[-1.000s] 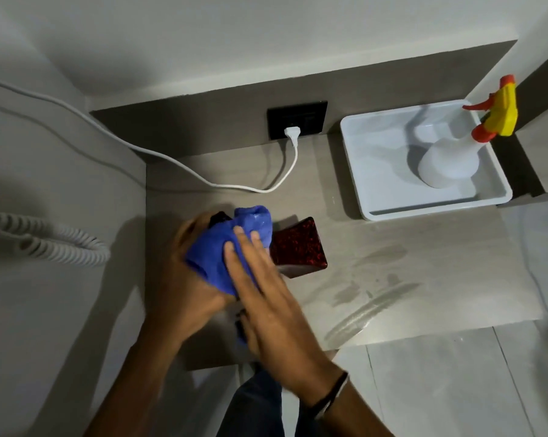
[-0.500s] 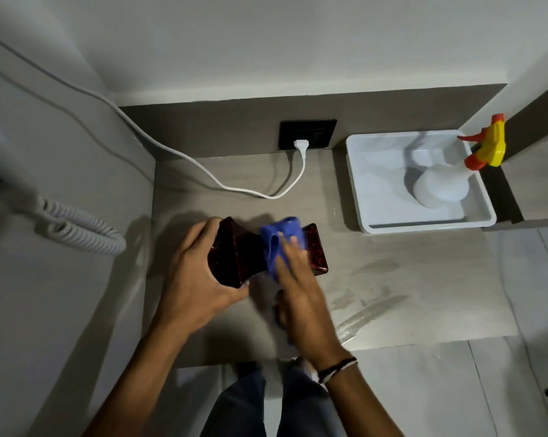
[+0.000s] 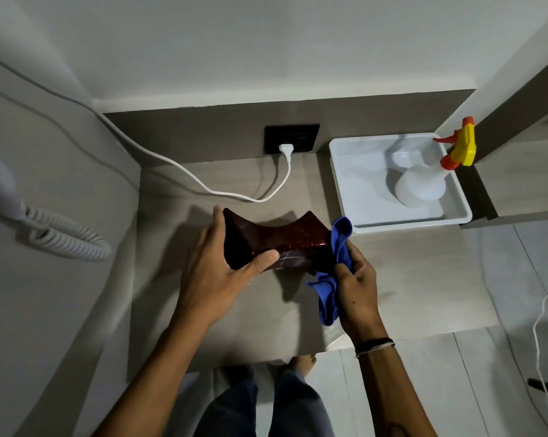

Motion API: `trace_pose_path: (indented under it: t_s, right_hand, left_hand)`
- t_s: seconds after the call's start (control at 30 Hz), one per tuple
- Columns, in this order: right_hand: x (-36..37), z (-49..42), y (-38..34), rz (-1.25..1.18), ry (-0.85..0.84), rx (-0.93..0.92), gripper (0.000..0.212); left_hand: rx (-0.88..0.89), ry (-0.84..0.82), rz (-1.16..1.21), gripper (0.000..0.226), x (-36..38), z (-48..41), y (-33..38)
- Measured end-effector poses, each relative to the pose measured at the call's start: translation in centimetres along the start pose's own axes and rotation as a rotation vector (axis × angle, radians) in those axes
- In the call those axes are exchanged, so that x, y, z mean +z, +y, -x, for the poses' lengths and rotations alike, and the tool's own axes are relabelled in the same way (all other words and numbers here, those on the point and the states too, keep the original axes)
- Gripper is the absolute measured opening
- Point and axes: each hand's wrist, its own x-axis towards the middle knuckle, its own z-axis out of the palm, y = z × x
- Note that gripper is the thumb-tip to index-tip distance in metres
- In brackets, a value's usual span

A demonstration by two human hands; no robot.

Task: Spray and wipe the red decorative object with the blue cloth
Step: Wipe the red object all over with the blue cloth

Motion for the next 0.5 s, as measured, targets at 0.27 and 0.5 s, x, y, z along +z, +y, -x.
trace_pose_path:
  t_s: [0.27, 0.5]
  right_hand:
    - [0.0, -2.1, -2.3, 0.067, 0.065, -0.086, 0.059]
    - [0.9, -2.2, -2.8, 0.237, 0.017, -0.203, 0.065]
  left_hand:
    - [-0.133, -0.265, 0.020, 0.148, -1.8, -1.6, 1.3]
    - [0.122, -0.152, -0.063, 0.117, -1.3, -2.0, 0.0]
